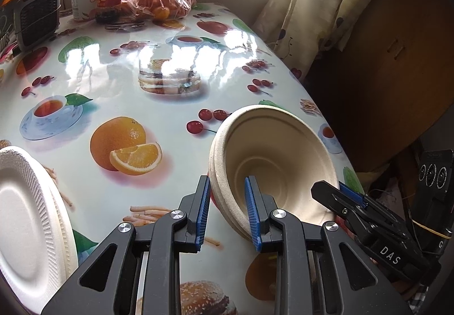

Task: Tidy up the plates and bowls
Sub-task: 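Close both tools on the rim of the nested beige bowl stack, then carry the bowl stack with both tools over the white plate stack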

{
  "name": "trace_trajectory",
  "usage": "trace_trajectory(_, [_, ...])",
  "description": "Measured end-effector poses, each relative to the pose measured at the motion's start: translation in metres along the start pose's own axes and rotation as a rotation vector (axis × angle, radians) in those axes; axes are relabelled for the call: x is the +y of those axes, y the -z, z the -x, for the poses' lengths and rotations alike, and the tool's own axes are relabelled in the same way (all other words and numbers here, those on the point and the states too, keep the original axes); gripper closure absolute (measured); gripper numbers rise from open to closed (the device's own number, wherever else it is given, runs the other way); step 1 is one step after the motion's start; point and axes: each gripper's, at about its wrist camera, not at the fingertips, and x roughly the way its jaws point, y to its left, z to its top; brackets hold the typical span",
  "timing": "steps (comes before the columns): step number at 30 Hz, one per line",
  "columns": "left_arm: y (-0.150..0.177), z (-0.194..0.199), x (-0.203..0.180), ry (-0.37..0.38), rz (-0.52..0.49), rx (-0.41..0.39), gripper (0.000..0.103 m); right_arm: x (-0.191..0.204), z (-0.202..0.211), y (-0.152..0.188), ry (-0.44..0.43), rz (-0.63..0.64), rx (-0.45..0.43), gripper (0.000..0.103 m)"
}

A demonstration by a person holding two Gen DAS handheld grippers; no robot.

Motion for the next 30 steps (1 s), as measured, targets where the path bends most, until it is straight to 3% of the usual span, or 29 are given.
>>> trace_trajectory(30, [-0.001, 0.051, 0.042, -0.076, 0.087, -0.096, 0.077, 0.064, -0.016, -0.020, -0.089, 0.119, 0.011, 0.068])
